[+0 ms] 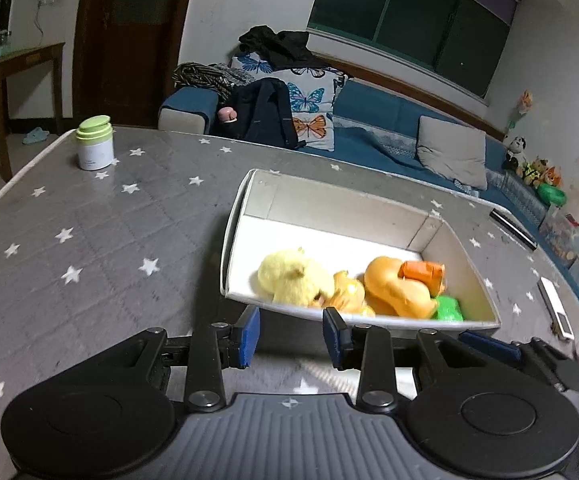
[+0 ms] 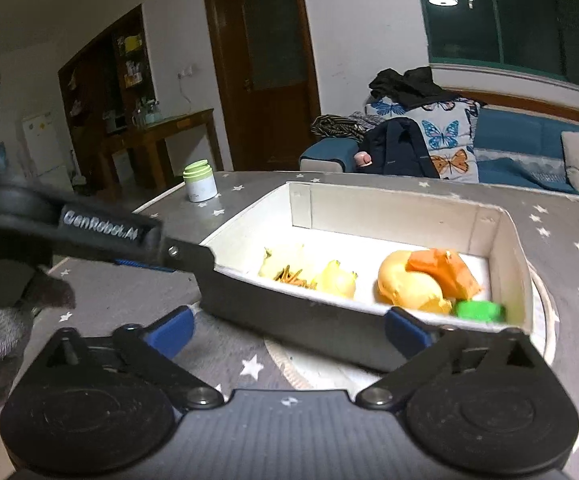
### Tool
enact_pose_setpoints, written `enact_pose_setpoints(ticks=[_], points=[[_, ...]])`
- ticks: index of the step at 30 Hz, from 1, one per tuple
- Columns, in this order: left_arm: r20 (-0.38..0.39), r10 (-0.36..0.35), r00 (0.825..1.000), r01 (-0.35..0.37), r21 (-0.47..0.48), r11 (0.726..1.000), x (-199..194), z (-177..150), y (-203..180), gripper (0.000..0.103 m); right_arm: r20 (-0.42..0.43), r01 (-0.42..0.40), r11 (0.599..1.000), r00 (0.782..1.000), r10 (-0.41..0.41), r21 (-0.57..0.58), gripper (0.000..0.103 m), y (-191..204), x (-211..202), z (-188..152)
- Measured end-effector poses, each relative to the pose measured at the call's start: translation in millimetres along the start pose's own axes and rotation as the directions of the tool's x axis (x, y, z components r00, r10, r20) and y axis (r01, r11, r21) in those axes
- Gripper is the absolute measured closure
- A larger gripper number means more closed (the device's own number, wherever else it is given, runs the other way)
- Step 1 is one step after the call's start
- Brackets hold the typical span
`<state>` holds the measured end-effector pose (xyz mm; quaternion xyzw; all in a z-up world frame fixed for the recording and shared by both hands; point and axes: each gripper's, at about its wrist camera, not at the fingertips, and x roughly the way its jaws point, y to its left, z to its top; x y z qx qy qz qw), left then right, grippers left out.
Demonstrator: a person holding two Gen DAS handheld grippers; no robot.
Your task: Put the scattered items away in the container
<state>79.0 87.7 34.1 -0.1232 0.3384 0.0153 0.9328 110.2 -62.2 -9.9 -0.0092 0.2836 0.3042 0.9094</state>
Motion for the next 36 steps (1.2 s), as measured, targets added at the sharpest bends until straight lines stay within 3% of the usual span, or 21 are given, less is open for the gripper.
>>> enact_pose_setpoints(ticks=[11, 20, 36], points=[[0.027, 0.051, 0.998, -0.052, 0.043, 0.998, -21.9, -37.8, -15.4, 0.065, -0.024, 0.108, 0.994, 0.994, -0.108, 0.0, 0.0, 5.2, -16.7, -25.9], [0.037, 0.098, 0.995, -0.101, 0.092, 0.991, -26.3, -56.9, -27.0, 0.065, -0.062, 0.131, 0.991, 0.99, -0.129, 0.023, 0.0, 2.4, -24.7, -42.3], [0.012, 0.112, 0.994, -0.113, 0.113, 0.987, -19.9, -74.7, -31.5, 0.065, -0.106, 0.159, 0.985, 0.983, -0.152, 0.059, 0.0, -0.2, -28.6, -52.8]])
